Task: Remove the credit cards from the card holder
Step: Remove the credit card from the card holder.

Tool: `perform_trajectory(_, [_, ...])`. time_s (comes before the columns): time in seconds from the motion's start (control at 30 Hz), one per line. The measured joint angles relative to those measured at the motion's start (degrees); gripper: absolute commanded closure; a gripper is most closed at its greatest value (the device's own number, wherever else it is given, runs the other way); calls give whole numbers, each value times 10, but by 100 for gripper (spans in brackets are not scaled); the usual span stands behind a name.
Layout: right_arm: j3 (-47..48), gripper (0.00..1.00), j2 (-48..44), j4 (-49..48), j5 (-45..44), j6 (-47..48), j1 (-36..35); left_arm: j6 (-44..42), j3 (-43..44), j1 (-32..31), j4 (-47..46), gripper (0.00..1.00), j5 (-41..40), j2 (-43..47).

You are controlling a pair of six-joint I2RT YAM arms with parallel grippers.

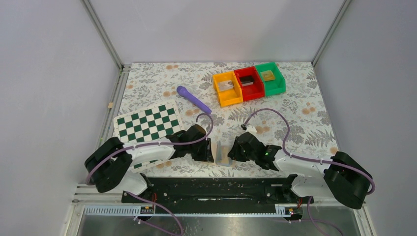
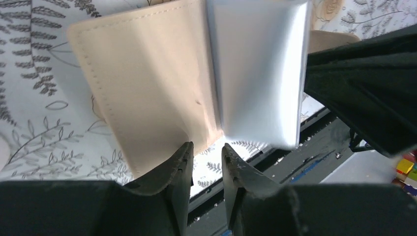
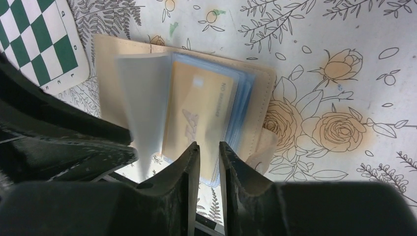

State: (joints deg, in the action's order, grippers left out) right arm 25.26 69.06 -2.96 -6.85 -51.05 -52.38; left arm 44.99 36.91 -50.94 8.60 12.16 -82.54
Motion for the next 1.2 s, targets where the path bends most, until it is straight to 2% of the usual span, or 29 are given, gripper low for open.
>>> perform_trajectory(0.17, [0,74,-10,13,-2,1,0,-2,16,1,52,69,-6,65])
perform_trajectory(0.3, [0,74,-20,14,-1,3,0,-5,52,1,55,69,1,103])
perform_trajectory(0.47, [6,74,-22,14,1,9,0,-19,89,1,73,72,-13,107])
perform_trajectory(0.67, [27,74,-18,13,9,11,0,-30,87,6,106,71,-28,101])
perform_trajectory(1.2, [77,75,103,-58,64,-7,-10,-11,70,14,99,71,-27,132])
